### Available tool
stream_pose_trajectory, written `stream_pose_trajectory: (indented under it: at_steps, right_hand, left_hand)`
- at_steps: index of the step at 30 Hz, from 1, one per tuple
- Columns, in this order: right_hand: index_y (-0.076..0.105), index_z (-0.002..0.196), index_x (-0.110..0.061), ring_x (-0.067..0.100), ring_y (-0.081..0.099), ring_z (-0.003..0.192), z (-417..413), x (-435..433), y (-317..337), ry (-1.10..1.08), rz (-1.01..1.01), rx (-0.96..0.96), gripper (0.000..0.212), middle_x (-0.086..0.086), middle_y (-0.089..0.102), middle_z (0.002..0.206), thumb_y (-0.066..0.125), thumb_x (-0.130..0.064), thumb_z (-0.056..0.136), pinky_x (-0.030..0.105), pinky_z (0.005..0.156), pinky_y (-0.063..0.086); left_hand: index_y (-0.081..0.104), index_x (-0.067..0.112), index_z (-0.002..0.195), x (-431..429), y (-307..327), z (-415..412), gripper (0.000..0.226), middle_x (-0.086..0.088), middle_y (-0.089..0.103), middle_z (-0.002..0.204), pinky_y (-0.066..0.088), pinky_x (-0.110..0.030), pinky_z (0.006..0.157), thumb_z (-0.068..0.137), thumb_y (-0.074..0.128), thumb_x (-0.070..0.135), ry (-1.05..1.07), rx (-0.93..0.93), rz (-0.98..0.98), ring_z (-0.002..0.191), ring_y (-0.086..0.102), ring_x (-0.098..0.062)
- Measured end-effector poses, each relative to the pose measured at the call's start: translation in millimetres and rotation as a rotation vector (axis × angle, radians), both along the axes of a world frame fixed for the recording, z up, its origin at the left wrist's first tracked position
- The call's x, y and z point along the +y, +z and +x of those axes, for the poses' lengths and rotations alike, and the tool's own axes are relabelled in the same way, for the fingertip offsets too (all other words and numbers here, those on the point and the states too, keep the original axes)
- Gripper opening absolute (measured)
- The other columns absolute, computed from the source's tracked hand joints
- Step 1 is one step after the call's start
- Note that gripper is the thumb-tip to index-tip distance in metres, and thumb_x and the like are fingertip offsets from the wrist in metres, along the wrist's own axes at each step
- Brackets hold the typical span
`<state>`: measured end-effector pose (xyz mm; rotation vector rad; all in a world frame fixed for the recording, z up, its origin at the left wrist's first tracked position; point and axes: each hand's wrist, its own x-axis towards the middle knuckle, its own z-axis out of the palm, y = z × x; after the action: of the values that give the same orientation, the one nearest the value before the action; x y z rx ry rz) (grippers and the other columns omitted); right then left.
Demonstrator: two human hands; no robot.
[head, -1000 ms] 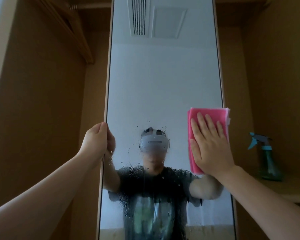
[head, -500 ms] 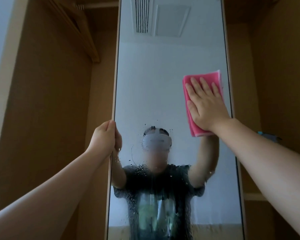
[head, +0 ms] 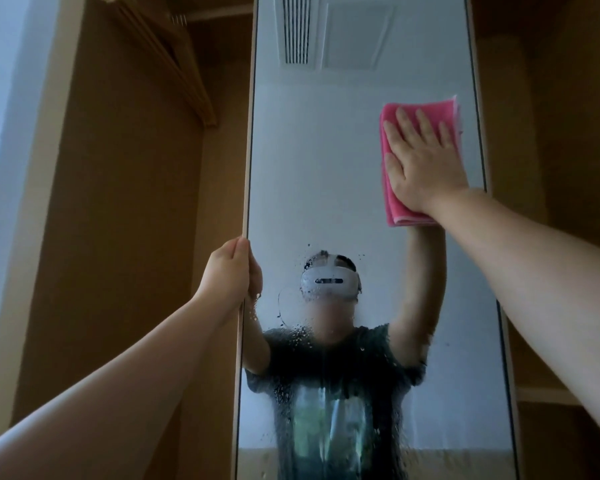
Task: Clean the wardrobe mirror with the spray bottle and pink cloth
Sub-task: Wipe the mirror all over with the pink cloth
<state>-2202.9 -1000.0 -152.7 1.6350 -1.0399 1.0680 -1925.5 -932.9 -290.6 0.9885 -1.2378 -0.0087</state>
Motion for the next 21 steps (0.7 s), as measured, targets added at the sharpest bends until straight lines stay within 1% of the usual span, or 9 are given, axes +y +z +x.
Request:
stream_pose_trajectory:
  at_steps: [4,7,13,19,21]
  right_hand:
    - [0.008,0.155,-0.017,0.031,0.004,0.149,1.6,3.1,-12.6,0.02,0.007,0.007,0.063,0.007,0.006,0.163,0.007,-0.042,0.098,0.049,0.12,0.003]
    - [0.011,0.155,-0.015,0.032,0.007,0.149,4.8,4.9,-29.0,0.038,0.005,0.003,0.063,0.008,0.009,0.162,0.008,-0.041,0.098,0.049,0.12,0.005]
    - [0.017,0.154,-0.013,0.032,0.012,0.148,9.2,4.4,-74.6,0.048,-0.001,0.022,0.061,0.009,0.016,0.161,0.012,-0.039,0.099,0.049,0.121,0.006]
    - [0.024,0.152,-0.012,0.033,0.018,0.147,16.8,5.7,-128.1,0.067,0.001,0.025,0.06,0.011,0.024,0.158,0.013,-0.038,0.1,0.051,0.12,0.01]
    - [0.022,0.153,-0.012,0.032,0.015,0.147,19.2,4.5,-150.5,0.071,0.003,0.045,0.058,0.01,0.022,0.159,0.012,-0.038,0.102,0.052,0.12,0.012]
  left_hand:
    - [0.055,-0.008,0.081,0.9,-1.3,3.3,0.05,-0.025,0.062,0.056,0.048,-0.024,0.042,0.102,0.028,0.029,-0.01,-0.005,0.013,0.047,0.057,-0.031]
    - [0.055,-0.006,0.081,0.4,-2.4,4.6,0.049,-0.021,0.063,0.055,0.048,-0.023,0.042,0.101,0.029,0.029,-0.012,0.0,0.005,0.049,0.057,-0.031]
    - [0.052,-0.005,0.076,0.5,-3.0,5.7,0.048,-0.025,0.061,0.055,0.05,-0.032,0.047,0.098,0.029,0.03,-0.06,0.009,0.01,0.048,0.054,-0.033]
    - [0.054,-0.011,0.08,8.1,-3.8,1.5,0.052,-0.028,0.059,0.057,0.048,-0.027,0.042,0.1,0.026,0.027,-0.056,-0.018,0.032,0.047,0.052,-0.032]
    - [0.054,-0.013,0.081,10.4,-3.9,0.1,0.052,-0.031,0.06,0.06,0.047,-0.028,0.041,0.101,0.026,0.026,-0.072,-0.007,0.039,0.047,0.05,-0.031]
